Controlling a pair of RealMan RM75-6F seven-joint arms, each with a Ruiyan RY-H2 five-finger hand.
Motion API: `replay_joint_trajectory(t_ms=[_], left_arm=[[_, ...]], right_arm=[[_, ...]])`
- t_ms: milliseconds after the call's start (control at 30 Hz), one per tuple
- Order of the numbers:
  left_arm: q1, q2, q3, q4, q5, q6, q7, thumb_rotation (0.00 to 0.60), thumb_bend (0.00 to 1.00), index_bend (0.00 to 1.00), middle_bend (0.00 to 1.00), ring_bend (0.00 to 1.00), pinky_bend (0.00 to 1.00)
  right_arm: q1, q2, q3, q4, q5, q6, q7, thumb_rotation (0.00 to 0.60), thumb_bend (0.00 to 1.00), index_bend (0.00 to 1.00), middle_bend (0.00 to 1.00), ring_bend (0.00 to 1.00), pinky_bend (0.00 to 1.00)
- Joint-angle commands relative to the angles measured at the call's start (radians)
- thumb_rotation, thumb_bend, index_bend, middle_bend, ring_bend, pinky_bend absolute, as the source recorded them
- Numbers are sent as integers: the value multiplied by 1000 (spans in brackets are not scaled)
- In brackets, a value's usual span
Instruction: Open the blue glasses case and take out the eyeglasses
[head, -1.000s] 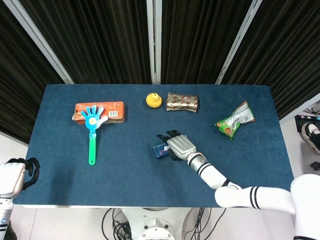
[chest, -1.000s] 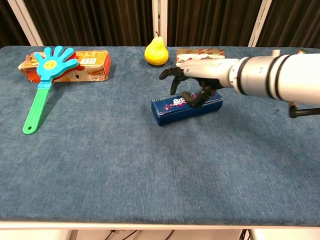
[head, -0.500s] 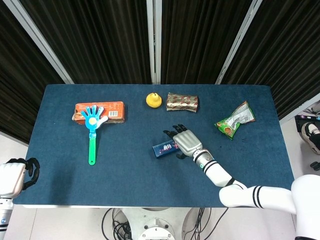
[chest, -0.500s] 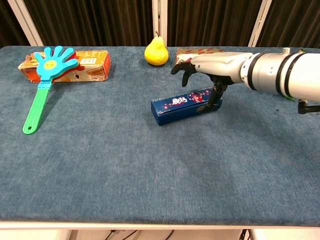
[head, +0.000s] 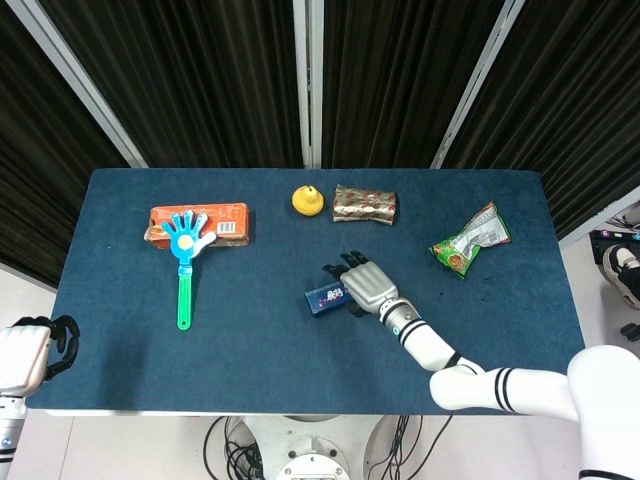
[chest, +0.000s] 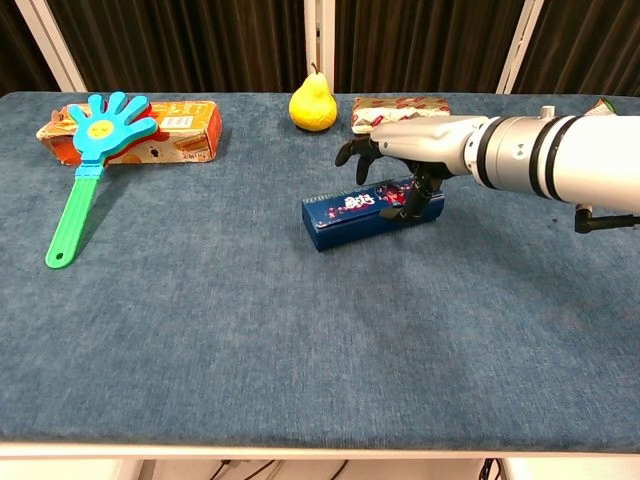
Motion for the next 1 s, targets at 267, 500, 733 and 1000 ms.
replay_joint_trajectory(t_ms=[267,500,733,1000], left_arm=[[0,0,0,0,1,0,-2,600,359,693,692,523,477],[0,2,1,0,1,-1,-4,600,359,693,692,523,477],[0,2,1,0,2,-1,-5,600,359,693,692,523,477],[0,5,3,-3,4,-2,-10,600,359,694,692,523,477]], right_arm=[[8,-9,-9,10,2,-2,-2,600,409,160,234,0,0],[8,2,-23,-6,-3,9,-17,600,507,254,271,0,0],[-8,44,-57,-54,1,34,-46,600,649,277,286,0,0],[-56,133,-119,-152,29,72,-70,600,693,291,297,5,0]])
